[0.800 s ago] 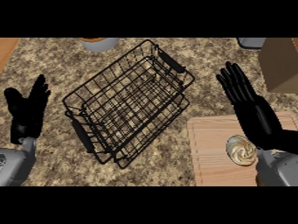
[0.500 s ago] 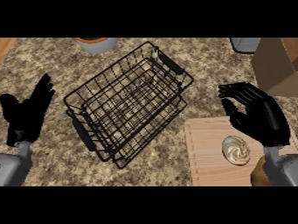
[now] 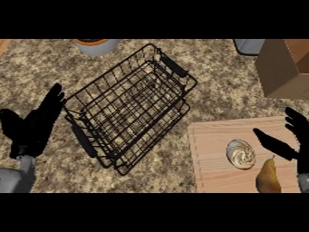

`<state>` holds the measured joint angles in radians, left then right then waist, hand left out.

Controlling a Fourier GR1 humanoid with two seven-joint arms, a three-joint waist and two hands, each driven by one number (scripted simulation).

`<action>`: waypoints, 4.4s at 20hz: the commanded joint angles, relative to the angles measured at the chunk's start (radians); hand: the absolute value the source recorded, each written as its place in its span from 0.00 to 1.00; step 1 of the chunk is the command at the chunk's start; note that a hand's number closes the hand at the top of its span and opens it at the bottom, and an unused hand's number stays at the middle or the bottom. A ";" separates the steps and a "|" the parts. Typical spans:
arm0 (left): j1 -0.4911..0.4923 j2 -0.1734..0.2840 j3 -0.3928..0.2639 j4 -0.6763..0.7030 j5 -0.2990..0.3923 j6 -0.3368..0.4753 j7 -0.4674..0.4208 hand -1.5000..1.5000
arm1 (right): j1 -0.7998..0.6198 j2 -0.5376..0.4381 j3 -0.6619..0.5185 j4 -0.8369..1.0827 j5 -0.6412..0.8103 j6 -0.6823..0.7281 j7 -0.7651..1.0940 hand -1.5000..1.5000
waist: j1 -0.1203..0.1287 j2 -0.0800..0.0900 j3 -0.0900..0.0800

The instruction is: Pick the pear from the cutting board and place it in the tiered basket

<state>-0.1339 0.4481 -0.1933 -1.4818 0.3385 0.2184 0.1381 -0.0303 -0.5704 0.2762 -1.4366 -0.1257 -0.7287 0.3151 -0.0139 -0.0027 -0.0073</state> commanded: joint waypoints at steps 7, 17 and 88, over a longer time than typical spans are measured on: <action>0.020 0.007 -0.015 -0.037 0.014 -0.057 0.000 0.50 | -0.088 -0.428 0.198 -0.120 0.209 0.298 0.558 0.00 | 0.048 -0.001 -0.006; 0.024 -0.015 -0.017 -0.001 0.001 -0.076 -0.042 0.50 | -0.329 -0.446 0.262 -0.338 -0.150 0.776 1.047 0.00 | 0.056 0.008 0.002; 0.158 -0.032 0.145 -0.092 -0.052 -0.115 0.014 0.50 | 0.077 -0.077 0.484 -1.089 1.383 0.455 0.966 1.00 | -0.072 -0.029 0.003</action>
<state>0.0240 0.4043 -0.0460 -1.5543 0.2880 0.1169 0.1482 -0.0097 -0.7174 0.7097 -2.3377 1.1046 -0.3011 1.1167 -0.1036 -0.0405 -0.0041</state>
